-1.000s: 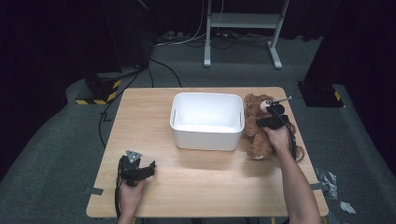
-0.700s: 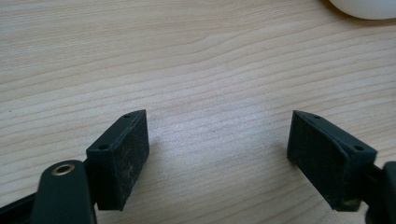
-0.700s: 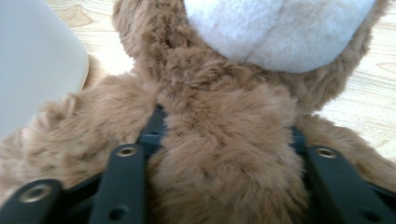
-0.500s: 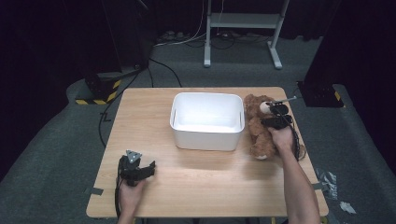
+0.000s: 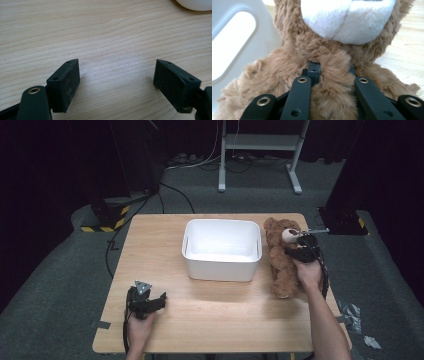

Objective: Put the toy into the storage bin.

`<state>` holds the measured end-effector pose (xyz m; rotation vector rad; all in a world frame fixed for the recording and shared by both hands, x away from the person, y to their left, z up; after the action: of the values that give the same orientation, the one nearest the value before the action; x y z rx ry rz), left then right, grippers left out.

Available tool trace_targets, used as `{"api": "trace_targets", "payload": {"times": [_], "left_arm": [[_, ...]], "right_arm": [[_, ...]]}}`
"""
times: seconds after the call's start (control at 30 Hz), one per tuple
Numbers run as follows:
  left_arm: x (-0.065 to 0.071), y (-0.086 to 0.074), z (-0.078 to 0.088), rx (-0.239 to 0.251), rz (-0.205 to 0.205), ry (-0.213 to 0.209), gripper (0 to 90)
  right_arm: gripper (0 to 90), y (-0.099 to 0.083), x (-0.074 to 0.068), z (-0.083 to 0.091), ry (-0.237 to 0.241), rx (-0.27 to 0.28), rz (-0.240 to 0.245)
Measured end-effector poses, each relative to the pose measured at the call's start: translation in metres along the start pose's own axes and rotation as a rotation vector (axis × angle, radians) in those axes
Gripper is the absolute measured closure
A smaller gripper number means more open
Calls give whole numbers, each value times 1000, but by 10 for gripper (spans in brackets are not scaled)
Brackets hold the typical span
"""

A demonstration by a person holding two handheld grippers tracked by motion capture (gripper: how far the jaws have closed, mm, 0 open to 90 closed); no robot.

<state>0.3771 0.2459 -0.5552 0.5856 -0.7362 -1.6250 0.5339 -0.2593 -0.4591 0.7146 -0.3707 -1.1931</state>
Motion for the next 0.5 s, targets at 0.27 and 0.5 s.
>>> {"api": "trace_targets", "payload": {"times": [0.27,0.5], "left_arm": [[-1,0,0,-2,-12,0,211],[-1,0,0,-2,-15,-1,211]], "right_arm": [[784,-11,-3,22,32,76,21],[790,-15,-7,41,57,128,22]]}}
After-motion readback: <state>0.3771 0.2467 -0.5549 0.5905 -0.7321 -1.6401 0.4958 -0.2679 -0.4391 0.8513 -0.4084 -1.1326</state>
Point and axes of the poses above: each handheld gripper's, and its own axes: z roughly backward along the jaws, y roughly out of its top, x roughly to its right, the point moved 4 cm from there along -z, roughly forward along the jaws, and after that the axes turned 1 degree about z, right-handed, at the moved point
